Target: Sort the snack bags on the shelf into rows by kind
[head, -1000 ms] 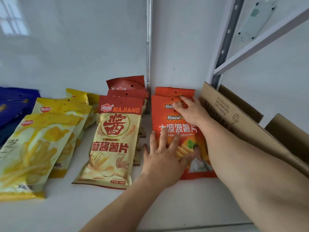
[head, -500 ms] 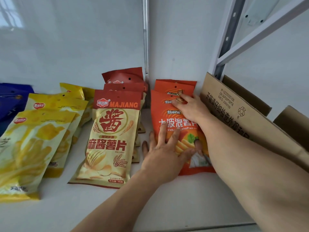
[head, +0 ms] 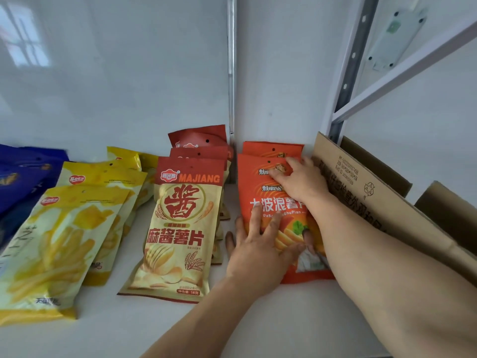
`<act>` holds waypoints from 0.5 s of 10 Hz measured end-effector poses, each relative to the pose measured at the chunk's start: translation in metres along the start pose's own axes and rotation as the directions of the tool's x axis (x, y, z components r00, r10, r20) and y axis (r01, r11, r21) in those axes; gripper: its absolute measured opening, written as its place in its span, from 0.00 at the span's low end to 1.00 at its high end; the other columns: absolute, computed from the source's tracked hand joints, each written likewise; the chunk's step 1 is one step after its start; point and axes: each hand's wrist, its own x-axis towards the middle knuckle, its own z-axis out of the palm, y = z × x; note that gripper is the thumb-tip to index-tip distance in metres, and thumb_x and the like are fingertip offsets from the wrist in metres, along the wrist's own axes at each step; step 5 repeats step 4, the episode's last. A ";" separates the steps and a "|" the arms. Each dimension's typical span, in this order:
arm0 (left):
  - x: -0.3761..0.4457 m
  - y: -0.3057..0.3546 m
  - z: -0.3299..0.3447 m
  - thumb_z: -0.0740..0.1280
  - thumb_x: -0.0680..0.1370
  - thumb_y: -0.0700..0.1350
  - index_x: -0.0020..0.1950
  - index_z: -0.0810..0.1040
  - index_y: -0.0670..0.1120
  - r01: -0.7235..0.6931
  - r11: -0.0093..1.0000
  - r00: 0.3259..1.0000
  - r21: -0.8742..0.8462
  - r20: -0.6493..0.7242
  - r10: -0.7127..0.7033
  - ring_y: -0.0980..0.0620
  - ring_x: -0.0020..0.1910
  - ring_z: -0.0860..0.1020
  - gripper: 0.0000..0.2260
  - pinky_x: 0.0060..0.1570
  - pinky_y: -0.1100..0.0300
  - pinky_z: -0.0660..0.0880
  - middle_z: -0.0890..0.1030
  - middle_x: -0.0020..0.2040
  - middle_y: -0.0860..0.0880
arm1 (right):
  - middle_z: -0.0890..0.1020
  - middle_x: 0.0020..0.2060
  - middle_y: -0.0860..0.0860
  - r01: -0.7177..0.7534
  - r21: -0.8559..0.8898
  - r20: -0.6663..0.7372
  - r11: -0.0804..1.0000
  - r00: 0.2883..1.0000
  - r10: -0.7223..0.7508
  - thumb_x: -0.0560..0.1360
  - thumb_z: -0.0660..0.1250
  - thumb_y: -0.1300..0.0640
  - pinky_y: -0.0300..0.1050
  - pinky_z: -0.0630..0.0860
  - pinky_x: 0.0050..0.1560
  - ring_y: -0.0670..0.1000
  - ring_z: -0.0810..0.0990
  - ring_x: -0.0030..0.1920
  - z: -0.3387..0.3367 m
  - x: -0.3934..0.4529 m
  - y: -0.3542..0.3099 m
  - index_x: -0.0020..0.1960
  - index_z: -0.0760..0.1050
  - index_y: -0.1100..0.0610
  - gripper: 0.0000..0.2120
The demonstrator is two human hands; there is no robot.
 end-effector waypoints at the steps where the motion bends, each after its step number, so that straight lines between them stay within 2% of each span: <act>1: -0.001 0.005 -0.007 0.53 0.76 0.73 0.80 0.43 0.63 0.018 1.000 1.000 0.010 0.019 -0.018 0.39 0.79 0.35 0.36 0.76 0.38 0.47 0.36 0.81 0.56 | 0.63 0.76 0.55 0.015 -0.056 -0.091 0.998 0.996 -0.020 0.76 0.55 0.29 0.63 0.62 0.73 0.61 0.61 0.75 -0.008 0.000 -0.003 0.77 0.62 0.48 0.35; 2: -0.002 0.008 -0.017 0.53 0.75 0.74 0.80 0.45 0.63 0.029 0.999 0.999 0.012 -0.032 -0.029 0.40 0.79 0.35 0.37 0.75 0.36 0.44 0.37 0.81 0.56 | 0.65 0.75 0.55 0.033 -0.060 -0.170 0.998 0.984 -0.043 0.77 0.56 0.32 0.64 0.62 0.73 0.60 0.60 0.76 -0.026 -0.005 -0.011 0.76 0.64 0.48 0.33; 3: 0.000 0.009 -0.031 0.53 0.77 0.72 0.81 0.46 0.60 0.026 1.000 0.998 0.009 -0.060 -0.025 0.42 0.80 0.36 0.37 0.76 0.39 0.44 0.39 0.82 0.53 | 0.65 0.76 0.54 0.036 -0.025 -0.209 0.999 0.977 -0.041 0.78 0.56 0.33 0.62 0.64 0.73 0.59 0.62 0.76 -0.053 -0.012 -0.022 0.76 0.64 0.47 0.31; 4: 0.003 0.011 -0.053 0.57 0.78 0.68 0.81 0.51 0.58 -0.025 0.999 0.983 -0.048 -0.182 0.016 0.45 0.81 0.40 0.35 0.77 0.44 0.45 0.43 0.82 0.53 | 0.68 0.75 0.51 0.137 0.106 -0.304 0.985 0.948 -0.099 0.79 0.58 0.37 0.59 0.68 0.71 0.56 0.66 0.74 -0.084 -0.027 -0.036 0.75 0.66 0.49 0.28; 5: 0.003 0.011 -0.053 0.57 0.78 0.68 0.81 0.51 0.58 -0.025 0.999 0.983 -0.048 -0.182 0.016 0.45 0.81 0.40 0.35 0.77 0.44 0.45 0.43 0.82 0.53 | 0.68 0.75 0.51 0.137 0.106 -0.304 0.985 0.948 -0.099 0.79 0.58 0.37 0.59 0.68 0.71 0.56 0.66 0.74 -0.084 -0.027 -0.036 0.75 0.66 0.49 0.28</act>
